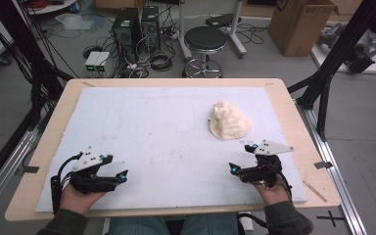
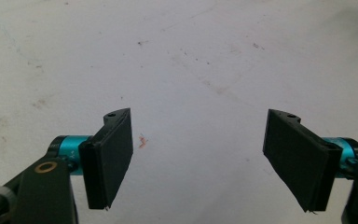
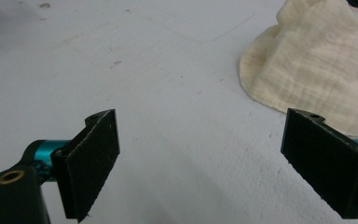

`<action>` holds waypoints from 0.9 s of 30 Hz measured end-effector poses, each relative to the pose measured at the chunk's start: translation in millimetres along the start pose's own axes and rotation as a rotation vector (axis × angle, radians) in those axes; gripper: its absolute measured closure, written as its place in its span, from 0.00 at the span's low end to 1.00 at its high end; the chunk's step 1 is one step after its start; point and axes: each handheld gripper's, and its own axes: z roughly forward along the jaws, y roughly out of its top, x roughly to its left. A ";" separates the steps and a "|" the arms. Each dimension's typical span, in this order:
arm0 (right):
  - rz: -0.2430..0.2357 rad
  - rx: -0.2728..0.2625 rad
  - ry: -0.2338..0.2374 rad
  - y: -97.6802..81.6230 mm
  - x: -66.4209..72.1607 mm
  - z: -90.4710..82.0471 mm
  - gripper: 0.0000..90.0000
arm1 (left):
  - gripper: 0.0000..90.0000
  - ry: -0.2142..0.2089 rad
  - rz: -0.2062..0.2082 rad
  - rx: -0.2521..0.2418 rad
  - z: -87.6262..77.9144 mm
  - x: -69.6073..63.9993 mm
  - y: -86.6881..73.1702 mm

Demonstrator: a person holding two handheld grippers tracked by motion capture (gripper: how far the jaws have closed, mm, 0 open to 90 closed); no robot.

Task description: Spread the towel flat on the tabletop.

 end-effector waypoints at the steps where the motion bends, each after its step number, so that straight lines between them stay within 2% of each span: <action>1: 0.000 0.000 -0.001 -0.2 -0.4 0.1 0.12 | 0.27 -0.001 0.002 -0.003 0.5 0.3 0.2; 7: 0.006 -0.002 -0.005 -1.3 -1.5 -0.6 0.12 | 0.27 -0.005 0.008 0.006 1.4 -0.5 0.5; 27: -0.001 -0.002 -0.005 -1.7 -0.9 1.3 0.12 | 0.27 0.004 0.014 -0.007 5.5 -1.4 1.8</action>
